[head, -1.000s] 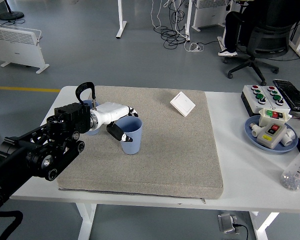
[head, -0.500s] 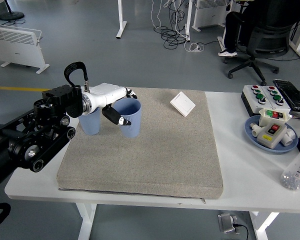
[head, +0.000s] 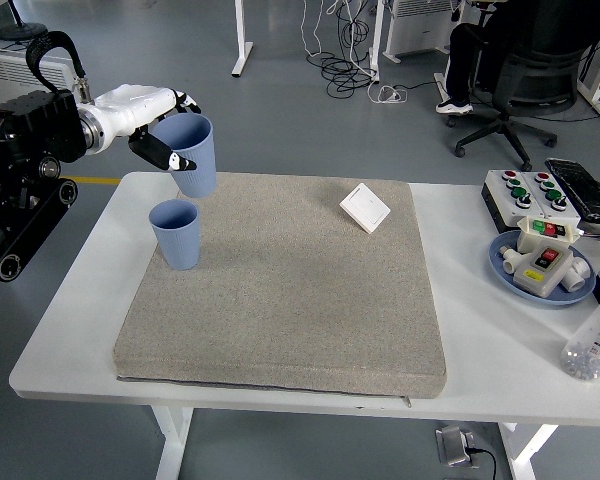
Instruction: Push cup pick cup insert cup
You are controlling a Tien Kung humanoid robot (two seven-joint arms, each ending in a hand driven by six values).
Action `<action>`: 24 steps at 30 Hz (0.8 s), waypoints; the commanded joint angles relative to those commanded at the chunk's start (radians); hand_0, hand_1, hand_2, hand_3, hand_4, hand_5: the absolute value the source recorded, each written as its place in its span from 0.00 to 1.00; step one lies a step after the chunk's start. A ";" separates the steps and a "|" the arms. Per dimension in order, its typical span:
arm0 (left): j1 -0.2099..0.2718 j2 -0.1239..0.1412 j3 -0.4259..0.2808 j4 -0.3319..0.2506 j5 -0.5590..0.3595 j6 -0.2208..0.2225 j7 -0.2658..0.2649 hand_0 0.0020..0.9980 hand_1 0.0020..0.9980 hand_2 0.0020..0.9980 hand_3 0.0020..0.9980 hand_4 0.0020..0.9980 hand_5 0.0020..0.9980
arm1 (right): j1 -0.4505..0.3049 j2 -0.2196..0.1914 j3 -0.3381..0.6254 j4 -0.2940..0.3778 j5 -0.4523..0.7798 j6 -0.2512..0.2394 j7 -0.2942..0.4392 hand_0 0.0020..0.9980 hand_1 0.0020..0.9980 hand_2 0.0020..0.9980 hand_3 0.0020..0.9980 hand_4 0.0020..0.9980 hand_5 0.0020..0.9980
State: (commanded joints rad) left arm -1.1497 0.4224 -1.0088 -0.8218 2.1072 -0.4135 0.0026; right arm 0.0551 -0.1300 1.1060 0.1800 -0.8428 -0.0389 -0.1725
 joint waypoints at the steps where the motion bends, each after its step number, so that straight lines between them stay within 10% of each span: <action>1: -0.002 0.000 -0.003 0.020 0.004 0.002 -0.001 0.35 0.53 0.54 0.63 0.71 0.23 | 0.001 0.000 0.000 0.000 -0.002 0.000 0.000 0.75 0.62 0.62 0.56 0.07 0.44; 11: 0.004 -0.022 -0.029 0.150 0.070 0.039 -0.028 0.36 0.53 0.55 0.64 0.71 0.23 | 0.011 0.000 -0.006 0.000 0.001 0.000 0.002 0.75 0.62 0.62 0.56 0.07 0.45; 24: 0.010 -0.054 -0.016 0.183 0.060 0.063 -0.043 0.36 0.54 0.55 0.64 0.70 0.23 | 0.015 0.000 -0.005 0.000 -0.005 0.001 0.001 0.75 0.62 0.62 0.56 0.07 0.44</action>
State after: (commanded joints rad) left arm -1.1397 0.3683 -1.0252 -0.6388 2.1676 -0.3510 -0.0405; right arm 0.0701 -0.1297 1.1012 0.1800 -0.8474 -0.0381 -0.1714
